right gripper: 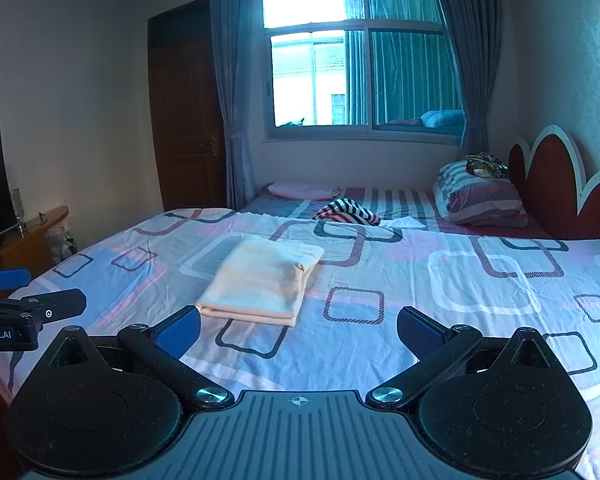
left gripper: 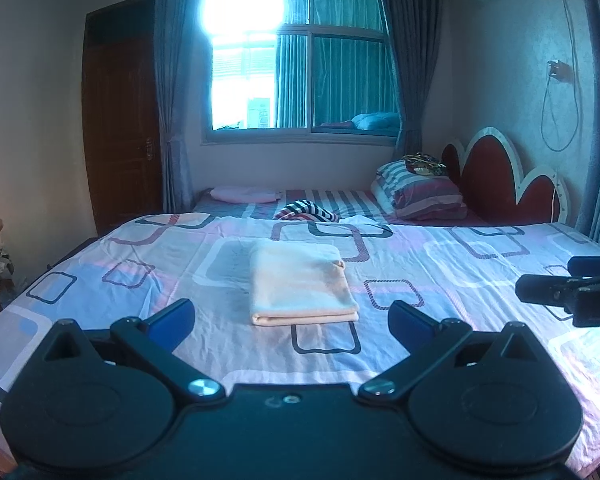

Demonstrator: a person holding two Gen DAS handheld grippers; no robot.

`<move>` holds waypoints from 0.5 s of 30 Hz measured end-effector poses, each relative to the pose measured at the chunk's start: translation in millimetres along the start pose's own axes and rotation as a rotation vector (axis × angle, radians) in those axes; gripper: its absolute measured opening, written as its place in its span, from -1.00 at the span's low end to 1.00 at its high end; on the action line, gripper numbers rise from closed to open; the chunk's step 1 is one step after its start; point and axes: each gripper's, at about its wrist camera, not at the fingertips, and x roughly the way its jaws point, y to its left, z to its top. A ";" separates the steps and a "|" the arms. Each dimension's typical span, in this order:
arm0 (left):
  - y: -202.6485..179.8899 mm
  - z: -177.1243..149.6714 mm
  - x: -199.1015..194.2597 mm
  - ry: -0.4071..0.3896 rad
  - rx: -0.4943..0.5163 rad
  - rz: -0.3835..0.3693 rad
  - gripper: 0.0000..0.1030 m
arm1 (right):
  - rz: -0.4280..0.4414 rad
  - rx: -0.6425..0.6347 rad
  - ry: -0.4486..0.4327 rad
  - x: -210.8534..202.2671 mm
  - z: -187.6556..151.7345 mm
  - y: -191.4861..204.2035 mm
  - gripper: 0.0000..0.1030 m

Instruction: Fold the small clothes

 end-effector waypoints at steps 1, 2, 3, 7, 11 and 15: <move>-0.1 -0.3 -0.3 0.001 -0.001 -0.004 0.99 | 0.000 -0.001 0.000 0.1 -0.1 -0.3 1.00; -0.2 -0.6 -0.4 0.001 -0.004 -0.005 0.99 | -0.001 -0.001 0.000 0.1 -0.1 -0.4 1.00; 0.0 -0.9 -0.3 0.000 -0.007 -0.005 0.99 | 0.001 0.000 0.001 0.2 -0.1 -0.5 1.00; 0.2 -1.0 -0.7 -0.004 -0.007 -0.002 0.99 | 0.001 0.000 0.001 0.3 -0.1 0.1 1.00; 2.6 -0.9 -2.0 -0.018 -0.014 -0.004 0.99 | 0.004 -0.005 0.003 -0.1 -1.2 -0.2 1.00; 3.6 -0.7 -3.0 -0.023 -0.018 -0.004 0.99 | 0.009 -0.007 0.006 0.8 -1.6 -1.2 1.00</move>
